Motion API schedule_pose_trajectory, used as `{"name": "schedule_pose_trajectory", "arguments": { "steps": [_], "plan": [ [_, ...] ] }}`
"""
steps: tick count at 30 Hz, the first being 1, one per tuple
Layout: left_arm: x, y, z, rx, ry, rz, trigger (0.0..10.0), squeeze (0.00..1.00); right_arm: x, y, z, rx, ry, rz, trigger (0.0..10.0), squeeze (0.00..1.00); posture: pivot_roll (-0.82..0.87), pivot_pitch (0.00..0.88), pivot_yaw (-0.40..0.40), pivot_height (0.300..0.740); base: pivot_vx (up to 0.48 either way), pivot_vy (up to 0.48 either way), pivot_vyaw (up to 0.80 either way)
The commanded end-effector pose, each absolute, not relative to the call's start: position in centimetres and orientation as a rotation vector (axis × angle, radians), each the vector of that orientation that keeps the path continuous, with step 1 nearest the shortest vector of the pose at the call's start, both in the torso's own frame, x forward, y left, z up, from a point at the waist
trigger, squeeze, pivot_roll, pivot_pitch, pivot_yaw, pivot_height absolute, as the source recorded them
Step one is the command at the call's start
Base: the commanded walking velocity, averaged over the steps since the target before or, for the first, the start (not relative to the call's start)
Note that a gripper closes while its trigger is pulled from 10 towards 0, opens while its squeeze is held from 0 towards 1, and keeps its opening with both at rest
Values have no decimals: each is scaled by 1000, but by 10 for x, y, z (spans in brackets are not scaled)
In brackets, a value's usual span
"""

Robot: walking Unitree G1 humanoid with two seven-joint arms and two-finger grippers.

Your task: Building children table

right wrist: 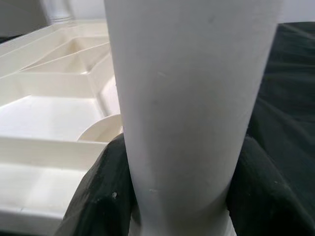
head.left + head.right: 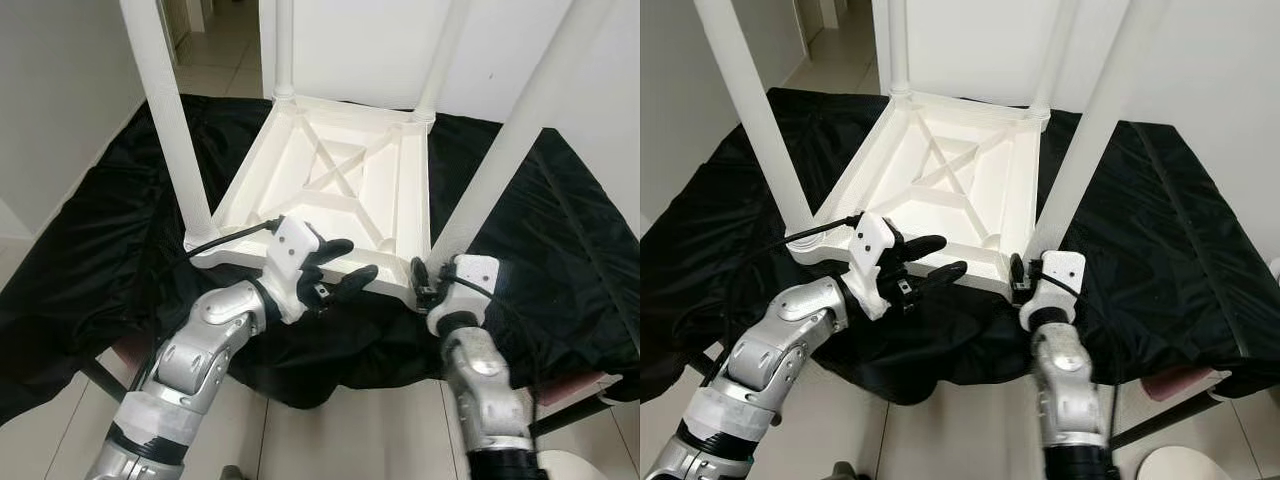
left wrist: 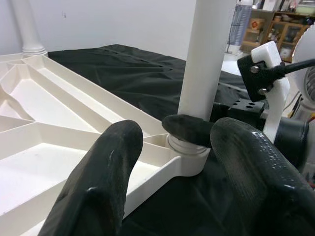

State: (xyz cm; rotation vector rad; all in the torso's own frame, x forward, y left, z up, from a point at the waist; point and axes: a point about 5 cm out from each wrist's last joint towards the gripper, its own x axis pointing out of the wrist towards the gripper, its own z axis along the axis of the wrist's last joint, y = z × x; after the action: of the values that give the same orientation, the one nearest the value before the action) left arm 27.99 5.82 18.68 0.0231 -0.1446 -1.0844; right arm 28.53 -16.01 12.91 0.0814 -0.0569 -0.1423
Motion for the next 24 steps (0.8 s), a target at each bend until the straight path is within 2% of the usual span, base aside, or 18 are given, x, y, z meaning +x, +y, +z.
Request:
{"name": "schedule_pose_trajectory", "arguments": {
  "steps": [1,6,16,17,18,24],
  "plan": [
    [277,55,186,27,-137,-1125,10000,0,277,-162,114,94,24,-291,10000,0,-45,79,-17,740,0,0,0],
    [276,54,186,23,-138,-1123,10000,0,277,-145,119,91,5,-267,10000,0,-46,77,-19,740,0,0,0],
    [278,55,187,26,-143,-1117,10000,0,276,-144,120,81,2,-286,10000,0,-41,69,-20,740,0,0,0],
    [278,55,187,27,-144,-1116,10000,0,276,-145,121,87,-3,-283,10000,67,-41,69,-20,740,0,0,0],
    [278,55,187,27,-144,-1115,10000,0,275,-146,122,92,-15,-274,10000,1000,-42,68,-20,740,0,0,0],
    [278,54,187,27,-146,-1115,10000,0,272,-150,126,116,-52,-240,10000,1000,-43,67,-22,740,0,0,0]
  ]
}}
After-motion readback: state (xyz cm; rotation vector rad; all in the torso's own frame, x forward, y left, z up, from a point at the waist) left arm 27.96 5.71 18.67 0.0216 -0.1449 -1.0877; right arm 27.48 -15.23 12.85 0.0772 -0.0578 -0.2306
